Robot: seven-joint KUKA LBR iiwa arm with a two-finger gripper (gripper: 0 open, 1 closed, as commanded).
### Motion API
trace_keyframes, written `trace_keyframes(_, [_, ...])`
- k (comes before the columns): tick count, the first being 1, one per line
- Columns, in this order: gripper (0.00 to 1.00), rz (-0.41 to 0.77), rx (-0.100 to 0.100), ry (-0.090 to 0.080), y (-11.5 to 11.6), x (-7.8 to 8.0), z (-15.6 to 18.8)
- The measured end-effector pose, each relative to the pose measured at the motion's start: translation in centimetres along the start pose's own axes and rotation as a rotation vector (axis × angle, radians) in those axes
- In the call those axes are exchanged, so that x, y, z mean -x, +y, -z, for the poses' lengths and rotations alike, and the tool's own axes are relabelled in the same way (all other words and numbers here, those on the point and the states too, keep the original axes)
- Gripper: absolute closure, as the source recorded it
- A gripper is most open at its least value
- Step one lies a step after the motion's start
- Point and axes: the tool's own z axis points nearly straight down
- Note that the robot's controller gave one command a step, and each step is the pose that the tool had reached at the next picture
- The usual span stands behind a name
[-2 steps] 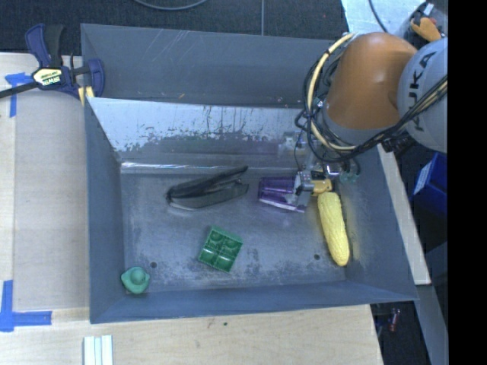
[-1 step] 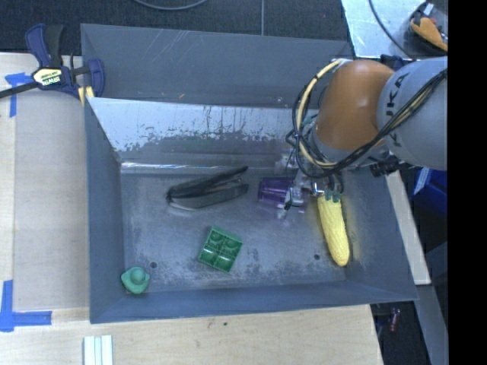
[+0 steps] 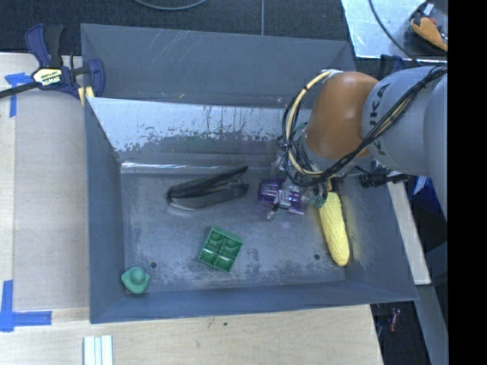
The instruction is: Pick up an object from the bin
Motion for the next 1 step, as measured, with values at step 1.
trace_keyframes(1, [1.0, -0.019, 0.0, 0.013, -0.84, 0.96, 0.05])
